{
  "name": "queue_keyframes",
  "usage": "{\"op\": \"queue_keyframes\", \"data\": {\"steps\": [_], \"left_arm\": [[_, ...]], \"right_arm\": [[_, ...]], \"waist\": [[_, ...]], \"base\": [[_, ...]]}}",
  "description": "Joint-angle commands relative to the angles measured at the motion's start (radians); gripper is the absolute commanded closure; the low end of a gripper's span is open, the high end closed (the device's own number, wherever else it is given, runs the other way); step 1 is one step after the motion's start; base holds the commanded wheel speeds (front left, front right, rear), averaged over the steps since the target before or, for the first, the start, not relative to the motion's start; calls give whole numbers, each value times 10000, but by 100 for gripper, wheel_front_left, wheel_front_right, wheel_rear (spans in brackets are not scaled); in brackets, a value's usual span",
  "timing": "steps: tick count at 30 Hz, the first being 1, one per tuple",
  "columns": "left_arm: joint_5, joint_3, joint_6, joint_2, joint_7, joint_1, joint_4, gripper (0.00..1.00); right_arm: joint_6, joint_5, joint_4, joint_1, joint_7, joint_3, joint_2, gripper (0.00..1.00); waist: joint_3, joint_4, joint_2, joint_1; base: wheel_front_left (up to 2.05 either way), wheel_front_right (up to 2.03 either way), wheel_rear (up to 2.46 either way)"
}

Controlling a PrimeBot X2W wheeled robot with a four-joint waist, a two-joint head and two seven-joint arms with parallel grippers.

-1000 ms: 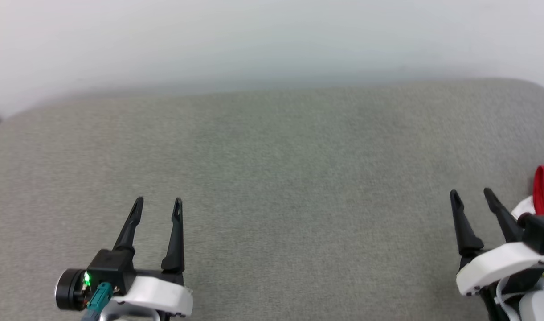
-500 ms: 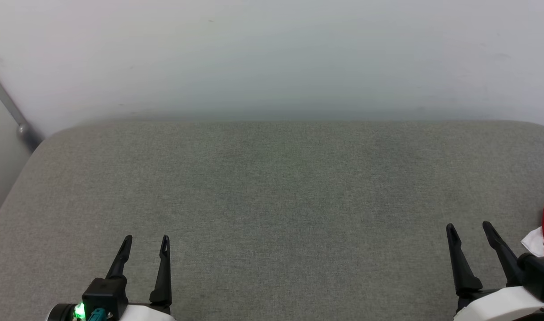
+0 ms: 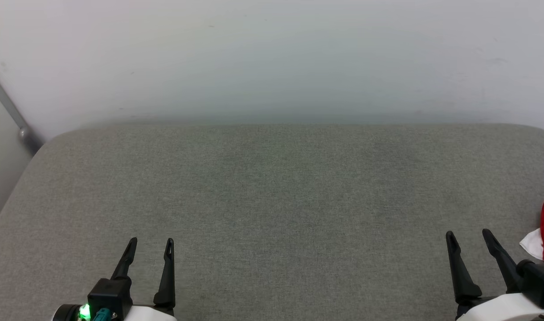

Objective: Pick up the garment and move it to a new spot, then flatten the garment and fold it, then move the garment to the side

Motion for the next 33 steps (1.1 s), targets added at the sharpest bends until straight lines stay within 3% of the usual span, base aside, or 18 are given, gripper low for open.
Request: {"op": "queue_keyframes", "data": {"steps": [1,9,10,13,33], "left_arm": [[38,-11,-51,-52,-45,-84,23,0],[55,59,-161,-110,-44,-138,159,0],[16,34,-162,-125,1,-36,137,100],[-74,-24,-177,-250,52,111,343,100],[-3368,952,-1026,-846,882,-370,741,100]], "right_arm": [[-8,-36,-36,101,17,14,56,0],[-8,-20,-72,101,22,62,64,0],[0,-3,-8,2,49,52,19,100],[2,66,258,21,50,75,21,100],[0,4001,1216,-716,96,108,-92,100]], "waist": [[2,-8,0,0],[16,-41,0,0],[16,-42,0,0],[19,-45,0,1],[99,-74,0,1]], "base": [[0,0,0],[0,0,0],[0,0,0],[0,0,0],[0,0,0]]}}
